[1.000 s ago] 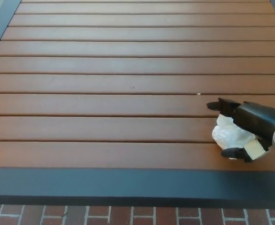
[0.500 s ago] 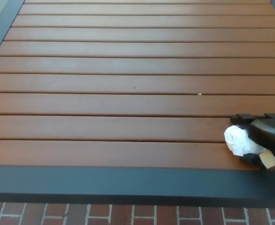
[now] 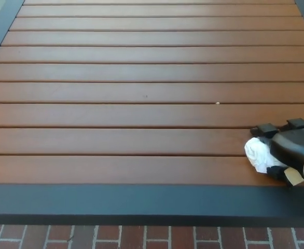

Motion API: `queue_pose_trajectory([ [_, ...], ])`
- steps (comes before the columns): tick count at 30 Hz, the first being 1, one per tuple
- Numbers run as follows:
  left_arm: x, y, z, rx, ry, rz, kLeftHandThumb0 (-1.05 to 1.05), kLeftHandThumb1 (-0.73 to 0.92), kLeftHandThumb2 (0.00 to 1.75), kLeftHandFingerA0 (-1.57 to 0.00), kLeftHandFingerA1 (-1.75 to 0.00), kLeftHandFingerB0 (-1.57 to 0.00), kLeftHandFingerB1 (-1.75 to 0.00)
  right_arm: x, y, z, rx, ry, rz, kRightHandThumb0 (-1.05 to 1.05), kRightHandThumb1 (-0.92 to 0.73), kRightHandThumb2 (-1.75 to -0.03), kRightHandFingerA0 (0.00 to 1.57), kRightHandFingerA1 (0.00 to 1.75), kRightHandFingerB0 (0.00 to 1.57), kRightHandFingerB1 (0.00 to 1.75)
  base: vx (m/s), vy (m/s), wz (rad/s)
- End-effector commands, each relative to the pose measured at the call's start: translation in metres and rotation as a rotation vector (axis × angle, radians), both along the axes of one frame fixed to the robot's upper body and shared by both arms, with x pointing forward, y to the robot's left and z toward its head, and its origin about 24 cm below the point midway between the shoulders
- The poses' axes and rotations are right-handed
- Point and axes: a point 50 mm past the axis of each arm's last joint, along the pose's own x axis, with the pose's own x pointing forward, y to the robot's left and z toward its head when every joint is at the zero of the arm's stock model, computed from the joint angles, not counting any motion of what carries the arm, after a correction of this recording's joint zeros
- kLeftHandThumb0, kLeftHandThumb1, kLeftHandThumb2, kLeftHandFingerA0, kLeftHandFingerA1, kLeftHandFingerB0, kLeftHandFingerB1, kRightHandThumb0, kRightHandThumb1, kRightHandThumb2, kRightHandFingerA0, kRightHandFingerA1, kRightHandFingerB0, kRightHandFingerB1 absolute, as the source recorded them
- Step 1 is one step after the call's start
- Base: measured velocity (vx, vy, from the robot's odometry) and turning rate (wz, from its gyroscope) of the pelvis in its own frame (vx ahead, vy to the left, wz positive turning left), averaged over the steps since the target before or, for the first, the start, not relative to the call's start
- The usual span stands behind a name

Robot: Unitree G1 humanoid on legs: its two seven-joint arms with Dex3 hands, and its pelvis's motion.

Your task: Pick up a piece of paper from the table and walk towards the trash can and throw it into compost

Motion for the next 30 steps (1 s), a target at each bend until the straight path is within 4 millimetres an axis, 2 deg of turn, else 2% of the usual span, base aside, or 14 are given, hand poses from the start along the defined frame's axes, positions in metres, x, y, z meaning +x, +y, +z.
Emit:
queue_pose_trajectory([
  [1, -0.002, 0.002, 0.001, 0.000, -0.037, 0.002, -0.04, 0.74, 0.63, -0.87, -0.62, -0.84, -0.62, -0.022, 0.017, -0.013, 0.131, -0.240, 0.258, -0.18, -0.60, -0.81, 0.88, 1.50, 0.94, 1.19, 0.00, 0.000, 0.00],
  [2, -0.002, 0.001, 0.001, -0.002, -0.041, 0.002, -0.04, 0.74, 0.63, -0.87, -0.62, -0.84, -0.62, -0.023, 0.018, -0.013, 0.137, -0.255, 0.265, -0.18, -0.60, -0.81, 0.88, 1.50, 0.94, 1.19, 0.00, 0.000, 0.00],
  [3, -0.001, 0.001, 0.001, 0.003, -0.041, 0.000, -0.05, 0.75, 0.63, -0.88, -0.62, -0.85, -0.61, -0.024, 0.018, -0.013, 0.158, -0.276, 0.270, -0.14, -0.66, -0.79, 0.84, 1.61, 0.84, 1.35, 0.00, 0.000, 0.00],
  [5, -0.002, 0.000, 0.002, 0.008, -0.046, -0.001, -0.03, 0.74, 0.65, -0.87, -0.64, -0.85, -0.63, -0.026, 0.018, -0.012, 0.195, -0.307, 0.275, -0.12, -0.66, -0.82, 0.84, 1.63, 0.77, 1.44, 0.00, 0.000, 0.00],
  [8, -0.004, 0.002, 0.000, 0.004, -0.046, 0.016, -0.04, 0.75, 0.64, -0.88, -0.62, -0.86, -0.63, -0.028, 0.018, -0.012, 0.241, -0.326, 0.274, -0.14, -0.69, -0.85, 0.77, 1.71, 0.76, 1.53, 0.00, 0.000, 0.00],
  [9, -0.005, 0.002, 0.000, 0.003, -0.047, 0.022, -0.03, 0.72, 0.67, -0.88, -0.66, -0.88, -0.66, -0.029, 0.017, -0.012, 0.269, -0.337, 0.261, -0.14, -0.66, -0.98, 0.77, 1.75, 0.74, 1.61, 0.00, 0.000, 0.00],
  [12, -0.007, 0.003, 0.000, 0.001, -0.050, 0.030, -0.03, 0.72, 0.67, -0.88, -0.66, -0.88, -0.66, -0.031, 0.014, -0.011, 0.310, -0.357, 0.243, -0.14, -0.66, -0.98, 0.77, 1.75, 0.74, 1.61, 0.00, 0.000, 0.00],
  [13, -0.007, 0.003, 0.000, 0.004, -0.046, 0.029, -0.03, 0.74, 0.68, -0.86, -0.64, -0.88, -0.66, -0.033, 0.012, -0.012, 0.350, -0.378, 0.222, -0.15, -0.61, -1.06, 0.80, 1.75, 0.74, 1.63, 0.00, 0.000, 0.00],
  [19, -0.009, 0.002, -0.001, 0.008, -0.036, 0.020, -0.02, 0.74, 0.65, -0.87, -0.63, -0.86, -0.63, -0.041, 0.000, -0.016, 0.462, -0.452, 0.109, -0.13, -0.61, -1.05, 0.78, 1.75, 0.70, 1.66, 0.00, 0.000, 0.00],
  [21, -0.010, 0.002, -0.002, 0.009, -0.031, 0.025, -0.05, 0.76, 0.63, -0.88, -0.60, -0.82, -0.60, -0.042, -0.003, -0.016, 0.472, -0.481, 0.069, -0.13, -0.55, -1.05, 0.79, 1.75, 0.71, 1.69, 0.00, 0.000, 0.00],
  [25, -0.011, 0.002, -0.003, 0.012, -0.022, 0.028, -0.05, 0.76, 0.63, -0.88, -0.60, -0.82, -0.60, -0.043, -0.006, -0.017, 0.476, -0.516, 0.036, -0.13, -0.55, -1.05, 0.79, 1.75, 0.71, 1.69, 0.00, 0.000, 0.00],
  [26, -0.012, 0.001, -0.003, 0.005, -0.026, 0.045, -0.07, 0.74, 0.62, -0.87, -0.62, -0.83, -0.62, -0.044, -0.008, -0.014, 0.494, -0.588, 0.019, -0.10, -0.55, -1.04, 0.83, 1.75, 0.76, 1.65, 0.00, 0.000, 0.00],
  [29, -0.013, 0.001, -0.004, 0.002, -0.028, 0.052, -0.07, 0.74, 0.62, -0.87, -0.62, -0.83, -0.62, -0.044, -0.009, -0.013, 0.502, -0.621, 0.012, -0.10, -0.55, -1.04, 0.83, 1.75, 0.76, 1.65, 0.00, 0.000, 0.00],
  [30, -0.014, 0.001, -0.004, 0.003, -0.025, 0.049, -0.06, 0.75, 0.63, -0.89, -0.64, -0.86, -0.63, -0.045, -0.009, -0.010, 0.514, -0.646, 0.013, -0.09, -0.59, -1.06, 0.91, 1.74, 0.75, 1.57, 0.00, 0.000, 0.00],
])
